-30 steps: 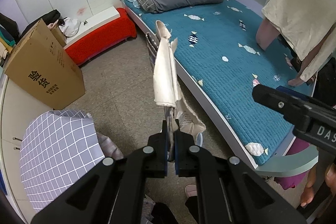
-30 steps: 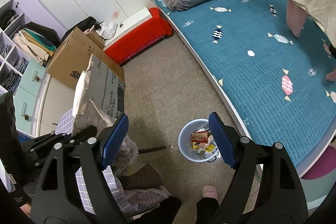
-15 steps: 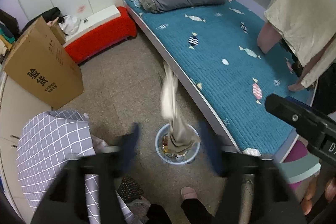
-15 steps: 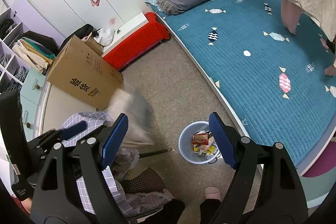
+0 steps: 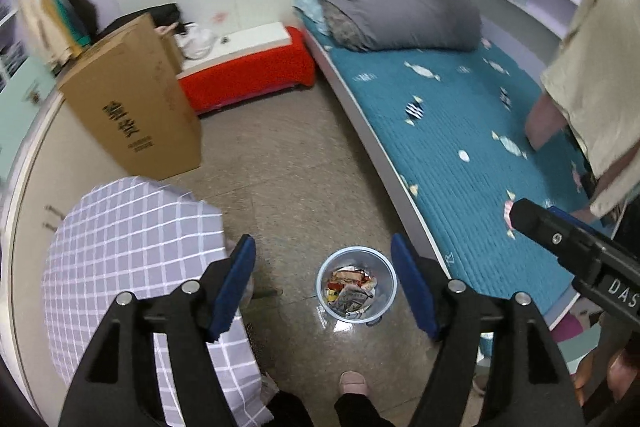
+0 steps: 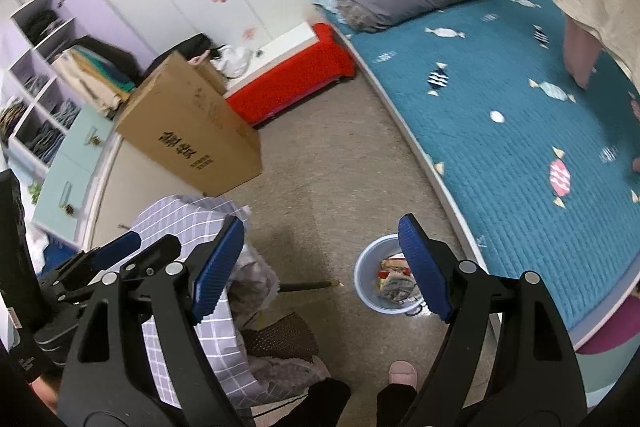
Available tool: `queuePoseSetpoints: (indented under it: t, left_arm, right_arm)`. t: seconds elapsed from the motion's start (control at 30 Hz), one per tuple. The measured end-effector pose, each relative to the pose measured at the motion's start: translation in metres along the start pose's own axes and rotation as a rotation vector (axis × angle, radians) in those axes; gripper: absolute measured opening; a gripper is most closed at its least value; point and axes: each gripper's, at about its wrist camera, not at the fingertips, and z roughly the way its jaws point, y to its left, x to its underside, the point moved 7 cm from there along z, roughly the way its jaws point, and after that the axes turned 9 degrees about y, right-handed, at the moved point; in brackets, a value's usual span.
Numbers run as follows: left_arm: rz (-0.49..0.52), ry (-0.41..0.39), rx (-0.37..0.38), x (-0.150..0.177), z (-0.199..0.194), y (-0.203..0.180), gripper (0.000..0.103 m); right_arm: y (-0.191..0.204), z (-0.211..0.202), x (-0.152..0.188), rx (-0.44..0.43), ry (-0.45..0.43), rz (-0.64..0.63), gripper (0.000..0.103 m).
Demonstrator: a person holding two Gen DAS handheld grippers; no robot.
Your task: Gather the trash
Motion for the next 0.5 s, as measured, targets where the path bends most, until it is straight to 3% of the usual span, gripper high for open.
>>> queuePoseSetpoints:
  t: [0.5]
  left_arm:
    - [-0.158,-0.179,-0.044,0.038,-0.117,0.088,0.078]
  right_arm:
    - [0.097,-0.061,0.029,-0.101,-0.111,-0.158,0.080]
